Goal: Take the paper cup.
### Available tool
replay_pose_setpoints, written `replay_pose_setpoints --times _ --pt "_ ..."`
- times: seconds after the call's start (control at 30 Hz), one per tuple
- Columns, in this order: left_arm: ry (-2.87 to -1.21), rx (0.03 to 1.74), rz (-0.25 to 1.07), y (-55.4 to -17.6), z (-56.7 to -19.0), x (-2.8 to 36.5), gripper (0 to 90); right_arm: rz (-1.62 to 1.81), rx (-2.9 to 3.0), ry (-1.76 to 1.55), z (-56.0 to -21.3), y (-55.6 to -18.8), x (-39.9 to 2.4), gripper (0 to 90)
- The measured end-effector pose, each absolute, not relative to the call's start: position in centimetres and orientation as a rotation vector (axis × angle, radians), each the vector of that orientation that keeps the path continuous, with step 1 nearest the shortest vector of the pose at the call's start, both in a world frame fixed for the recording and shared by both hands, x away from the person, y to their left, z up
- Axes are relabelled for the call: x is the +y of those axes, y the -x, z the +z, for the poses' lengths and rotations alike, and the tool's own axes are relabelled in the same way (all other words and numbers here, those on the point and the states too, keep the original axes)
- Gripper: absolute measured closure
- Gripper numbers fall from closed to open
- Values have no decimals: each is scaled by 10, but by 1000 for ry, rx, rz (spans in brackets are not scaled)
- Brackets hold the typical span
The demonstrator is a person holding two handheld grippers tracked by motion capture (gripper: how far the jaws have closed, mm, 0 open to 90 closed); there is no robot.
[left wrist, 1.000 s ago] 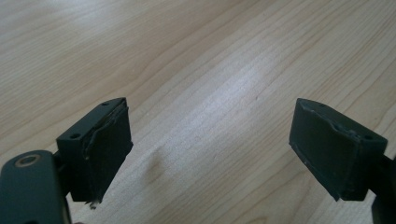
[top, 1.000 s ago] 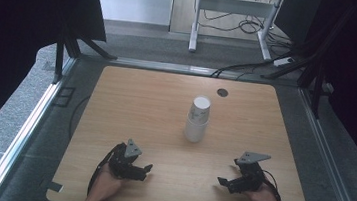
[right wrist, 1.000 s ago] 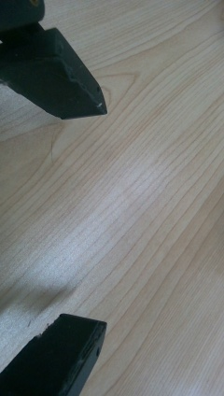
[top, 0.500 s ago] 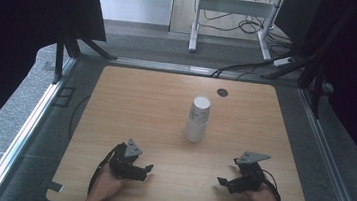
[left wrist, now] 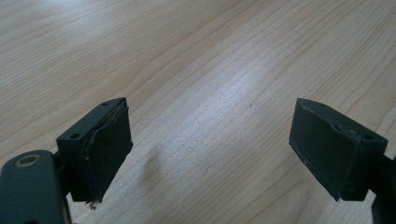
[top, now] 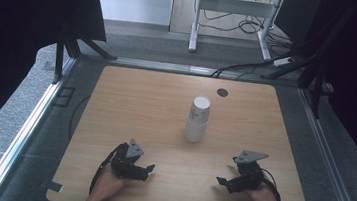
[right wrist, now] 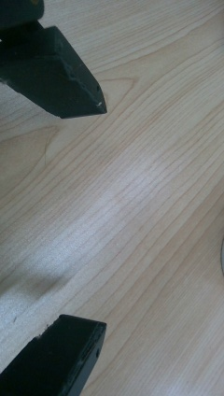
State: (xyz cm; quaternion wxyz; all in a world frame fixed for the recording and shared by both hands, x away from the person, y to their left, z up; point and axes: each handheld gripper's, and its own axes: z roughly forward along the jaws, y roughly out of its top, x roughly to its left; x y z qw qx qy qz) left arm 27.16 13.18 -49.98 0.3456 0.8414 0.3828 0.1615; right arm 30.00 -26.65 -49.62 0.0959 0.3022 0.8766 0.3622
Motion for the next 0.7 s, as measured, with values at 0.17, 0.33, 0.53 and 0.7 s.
replay_pose_setpoints --times 0.17,0.33,0.53,0.7 --pt "-2186 993 430 -273 -499 131 129 1081 2605 -893 -494 -301 -266 0" --pt "-2188 978 439 -277 -497 130 129 1091 2610 -889 -489 -301 -262 0" --pt "-2194 964 439 -280 -495 129 129 1080 2617 -873 -482 -304 -259 0" --pt "-2194 953 441 -284 -491 126 129 1079 2621 -873 -478 -307 -258 0"
